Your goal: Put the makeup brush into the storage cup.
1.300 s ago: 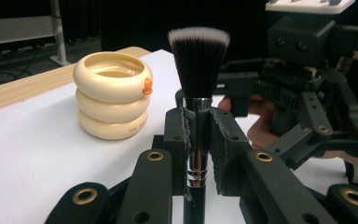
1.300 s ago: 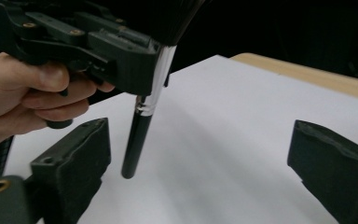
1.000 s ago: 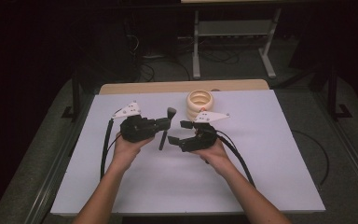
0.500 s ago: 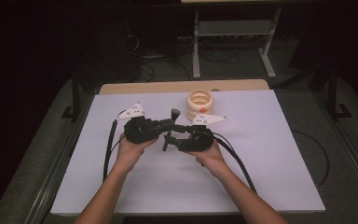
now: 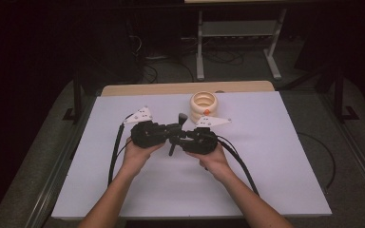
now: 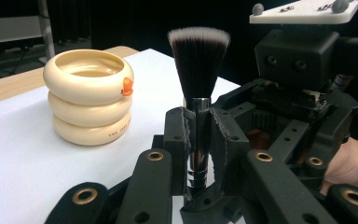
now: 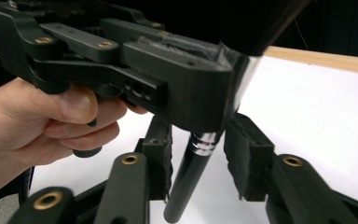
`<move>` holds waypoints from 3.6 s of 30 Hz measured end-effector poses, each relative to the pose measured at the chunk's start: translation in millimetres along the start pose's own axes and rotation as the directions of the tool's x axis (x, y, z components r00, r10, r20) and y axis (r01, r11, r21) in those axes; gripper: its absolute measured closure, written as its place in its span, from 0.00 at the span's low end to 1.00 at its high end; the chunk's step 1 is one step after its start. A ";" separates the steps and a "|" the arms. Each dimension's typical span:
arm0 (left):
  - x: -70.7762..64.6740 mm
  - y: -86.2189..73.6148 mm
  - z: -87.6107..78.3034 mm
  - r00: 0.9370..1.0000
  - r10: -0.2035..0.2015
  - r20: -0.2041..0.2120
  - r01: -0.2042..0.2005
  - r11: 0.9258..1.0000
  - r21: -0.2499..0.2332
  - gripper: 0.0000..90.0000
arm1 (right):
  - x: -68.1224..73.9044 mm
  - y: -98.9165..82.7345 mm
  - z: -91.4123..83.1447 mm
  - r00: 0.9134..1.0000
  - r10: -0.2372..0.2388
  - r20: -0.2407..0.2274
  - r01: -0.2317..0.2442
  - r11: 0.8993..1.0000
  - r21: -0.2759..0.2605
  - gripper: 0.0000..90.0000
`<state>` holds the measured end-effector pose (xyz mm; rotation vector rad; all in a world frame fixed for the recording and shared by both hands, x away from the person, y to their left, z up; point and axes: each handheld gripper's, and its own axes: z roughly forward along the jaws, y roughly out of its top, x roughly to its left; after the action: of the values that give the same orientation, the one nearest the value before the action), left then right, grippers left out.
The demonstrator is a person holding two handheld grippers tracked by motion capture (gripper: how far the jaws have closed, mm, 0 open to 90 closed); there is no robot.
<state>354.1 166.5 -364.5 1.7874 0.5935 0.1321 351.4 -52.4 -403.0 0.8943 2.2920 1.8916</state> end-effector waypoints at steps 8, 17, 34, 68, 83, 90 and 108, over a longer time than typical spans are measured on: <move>0.0 -0.4 0.4 1.000 -0.007 0.003 0.007 1.000 -0.003 0.86 | -1.6 0.1 0.0 1.000 0.014 -0.008 -0.014 1.000 0.002 0.83; 0.3 0.1 -0.3 1.000 -0.007 0.003 0.007 1.000 -0.003 0.85 | -3.7 0.0 -1.8 0.999 0.037 -0.002 -0.037 0.999 0.004 0.85; 8.5 6.4 -21.5 1.000 0.010 0.000 -0.010 1.000 -0.017 0.60 | -12.8 2.3 -13.4 0.999 -0.018 0.038 0.017 1.000 0.021 0.85; 8.3 -27.1 -78.9 0.989 0.057 -0.140 -0.061 0.998 -0.026 0.18 | -21.9 11.9 -35.1 0.976 -0.127 0.176 0.113 0.990 0.090 0.85; 6.1 -55.3 -103.7 0.987 0.022 -0.158 -0.028 0.999 -0.035 0.12 | -28.0 14.9 -42.5 0.966 -0.137 0.220 0.113 0.987 0.116 0.85; 3.5 -66.6 -108.7 0.986 0.026 -0.162 -0.030 0.999 -0.020 0.12 | -33.4 20.0 -48.8 0.956 -0.150 0.251 0.123 0.985 0.120 0.85; 2.4 -73.7 -111.2 0.986 0.003 -0.164 -0.007 1.000 -0.023 0.12 | -47.3 24.3 -62.8 0.941 -0.135 0.310 0.101 0.987 0.123 0.85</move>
<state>289.3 277.8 -399.5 1.7656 0.7021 0.2905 376.7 -127.3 -380.0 0.9663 2.2091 1.4671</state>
